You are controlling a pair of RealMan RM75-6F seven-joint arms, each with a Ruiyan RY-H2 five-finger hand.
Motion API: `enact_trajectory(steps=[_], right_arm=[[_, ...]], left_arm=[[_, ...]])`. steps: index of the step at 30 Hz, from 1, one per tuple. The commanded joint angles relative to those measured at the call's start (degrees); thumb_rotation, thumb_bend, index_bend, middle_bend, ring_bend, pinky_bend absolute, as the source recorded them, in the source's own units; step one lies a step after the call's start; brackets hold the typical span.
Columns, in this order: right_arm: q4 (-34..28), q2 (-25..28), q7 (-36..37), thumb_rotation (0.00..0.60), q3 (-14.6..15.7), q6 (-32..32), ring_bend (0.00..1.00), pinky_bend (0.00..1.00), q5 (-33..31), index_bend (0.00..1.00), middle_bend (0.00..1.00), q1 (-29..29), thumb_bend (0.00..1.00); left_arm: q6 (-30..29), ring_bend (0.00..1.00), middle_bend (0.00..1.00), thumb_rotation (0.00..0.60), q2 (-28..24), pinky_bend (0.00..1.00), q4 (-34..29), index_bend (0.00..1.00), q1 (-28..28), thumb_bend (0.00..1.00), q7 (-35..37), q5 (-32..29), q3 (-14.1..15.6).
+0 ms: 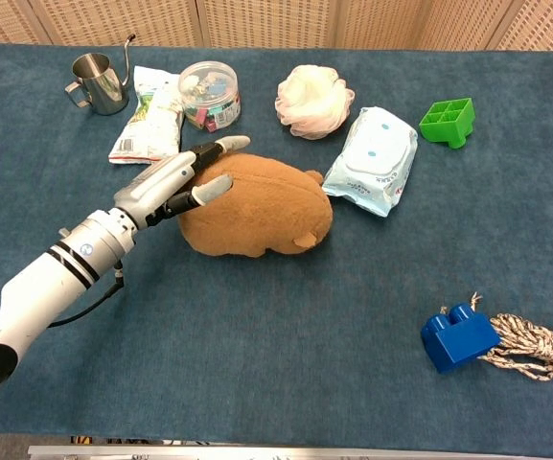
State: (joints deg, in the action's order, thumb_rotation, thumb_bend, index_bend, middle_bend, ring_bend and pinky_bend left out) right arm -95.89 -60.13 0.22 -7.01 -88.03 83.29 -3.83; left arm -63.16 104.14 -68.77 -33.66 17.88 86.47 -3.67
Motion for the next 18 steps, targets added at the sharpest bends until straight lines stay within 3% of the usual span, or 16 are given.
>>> enact_trajectory(steps=[1,10,18], right_arm=[[-0.01,0.02,0.05,0.6,0.0,-0.02,0.22,0.25,0.0,0.35,0.36,0.04,0.07],[0.07,-0.04,0.22,0.6,0.0,0.12,0.22,0.25,-0.04,0.35,0.36,0.1,0.07],[0.01,-0.12,0.25,0.6,0.07,0.13,0.22,0.25,0.24,0.35,0.36,0.11,0.07]], left_arm=[[-0.54,0.07,0.09,0.015,1.05,0.01,1.61,0.04,0.1,0.04,-0.93,0.09,0.12],[-1.45,0.07,0.09,0.014,1.8,0.01,5.24,0.04,0.19,0.04,-1.72,0.03,-0.15],[-3.14,0.07,0.09,0.015,-0.16,0.01,1.47,0.04,0.12,0.04,-0.63,-0.9,-2.46]])
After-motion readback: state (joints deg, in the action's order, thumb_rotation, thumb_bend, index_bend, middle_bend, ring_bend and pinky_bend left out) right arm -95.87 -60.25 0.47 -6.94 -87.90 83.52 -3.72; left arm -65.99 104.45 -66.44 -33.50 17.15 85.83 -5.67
